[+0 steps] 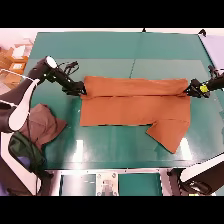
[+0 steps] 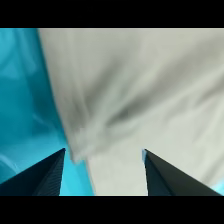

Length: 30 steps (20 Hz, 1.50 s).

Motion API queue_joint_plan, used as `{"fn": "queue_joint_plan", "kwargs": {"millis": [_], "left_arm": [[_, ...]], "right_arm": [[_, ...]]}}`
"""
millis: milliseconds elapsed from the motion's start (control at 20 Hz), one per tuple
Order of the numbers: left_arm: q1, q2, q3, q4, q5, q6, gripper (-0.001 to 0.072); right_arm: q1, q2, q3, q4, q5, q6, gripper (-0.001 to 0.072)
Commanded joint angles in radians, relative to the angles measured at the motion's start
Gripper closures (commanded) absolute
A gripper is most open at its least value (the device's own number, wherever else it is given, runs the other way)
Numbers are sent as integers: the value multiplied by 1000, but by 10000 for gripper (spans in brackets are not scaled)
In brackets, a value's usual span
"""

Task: Fold the shirts.

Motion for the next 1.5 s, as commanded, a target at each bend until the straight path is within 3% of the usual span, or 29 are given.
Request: {"fn": "queue_joint_plan", "kwargs": {"millis": [0,200,400,550,700,750,1100,1150,1200,1300,1350,1400,1450], "left_arm": [[1,9,27,0,-167,-50,154],[1,45,-65,-5,-260,-98,154],[1,285,-433,10,-129,-62,155],[1,536,-767,38,92,-96,153],[-2,723,-1029,-120,366,-141,152],[-11,740,-1085,-180,434,-140,152],[-182,730,-1172,-456,901,-116,156],[-209,721,-1172,-512,961,-115,195],[-236,710,-1171,-557,1008,-114,234],[-275,671,-1154,-567,1011,-114,263],[-287,658,-1148,-568,1001,-102,598],[-293,655,-1145,-568,988,-76,680],[-288,658,-1144,-568,974,-61,680]], "right_arm": [[-23,43,32,-2,128,49,400],[-80,225,-64,-51,170,50,403],[-203,490,-372,-106,111,35,420],[-329,681,-618,-64,21,24,419],[-399,826,-827,-13,-99,19,399],[-405,847,-876,-13,-121,19,351],[-406,853,-1048,3,-174,20,337],[-406,853,-1062,3,-175,24,285],[-406,853,-1074,3,-175,31,189],[-409,853,-1080,-1,-175,31,173],[-416,853,-1080,-1,-170,31,173],[-432,853,-1080,-7,-163,31,173],[-454,853,-1080,-18,-151,32,173]]}}
